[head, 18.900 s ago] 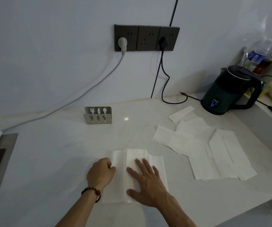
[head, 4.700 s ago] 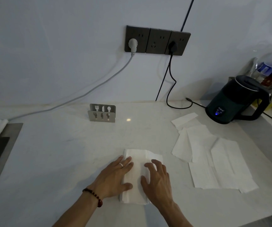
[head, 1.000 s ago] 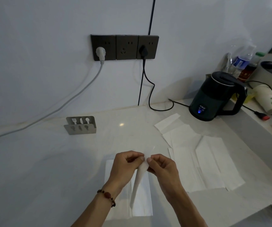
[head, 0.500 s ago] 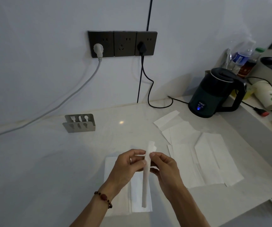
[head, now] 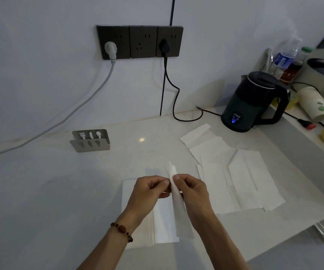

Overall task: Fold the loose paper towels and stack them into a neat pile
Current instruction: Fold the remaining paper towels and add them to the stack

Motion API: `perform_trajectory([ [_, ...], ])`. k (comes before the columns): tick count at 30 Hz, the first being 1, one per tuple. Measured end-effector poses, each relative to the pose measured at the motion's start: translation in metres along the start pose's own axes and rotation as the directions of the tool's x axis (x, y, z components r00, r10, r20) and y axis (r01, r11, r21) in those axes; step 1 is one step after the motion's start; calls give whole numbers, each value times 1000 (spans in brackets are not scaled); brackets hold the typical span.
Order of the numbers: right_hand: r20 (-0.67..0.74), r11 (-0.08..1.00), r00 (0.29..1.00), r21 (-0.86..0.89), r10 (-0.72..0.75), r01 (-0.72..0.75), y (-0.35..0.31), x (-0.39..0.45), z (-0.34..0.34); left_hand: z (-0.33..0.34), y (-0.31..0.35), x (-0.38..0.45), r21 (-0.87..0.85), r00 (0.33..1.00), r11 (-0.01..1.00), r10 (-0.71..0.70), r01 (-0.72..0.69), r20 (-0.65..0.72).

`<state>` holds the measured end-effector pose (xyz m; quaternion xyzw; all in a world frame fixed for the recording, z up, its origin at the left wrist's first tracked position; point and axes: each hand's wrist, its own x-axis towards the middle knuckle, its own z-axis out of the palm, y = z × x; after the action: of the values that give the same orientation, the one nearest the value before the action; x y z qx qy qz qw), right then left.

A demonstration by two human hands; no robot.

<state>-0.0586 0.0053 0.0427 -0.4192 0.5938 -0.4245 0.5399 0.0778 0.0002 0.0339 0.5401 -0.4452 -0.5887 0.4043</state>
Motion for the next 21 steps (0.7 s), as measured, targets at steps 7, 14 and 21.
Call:
perform_trajectory([
  [7, 43, 993, 999, 119, 0, -5, 4, -3, -3, -1, 2, -2, 7, 1000, 1000, 7, -7, 11],
  [14, 74, 990, 997, 143, -17, 6, 7, -4, -4, 0, 1, -2, 44, 998, 999, 32, -30, -60],
  [21, 97, 979, 995, 197, 28, -46, 4, -6, -7, 2, 11, -7, 41, 998, 998, 46, -47, 34],
])
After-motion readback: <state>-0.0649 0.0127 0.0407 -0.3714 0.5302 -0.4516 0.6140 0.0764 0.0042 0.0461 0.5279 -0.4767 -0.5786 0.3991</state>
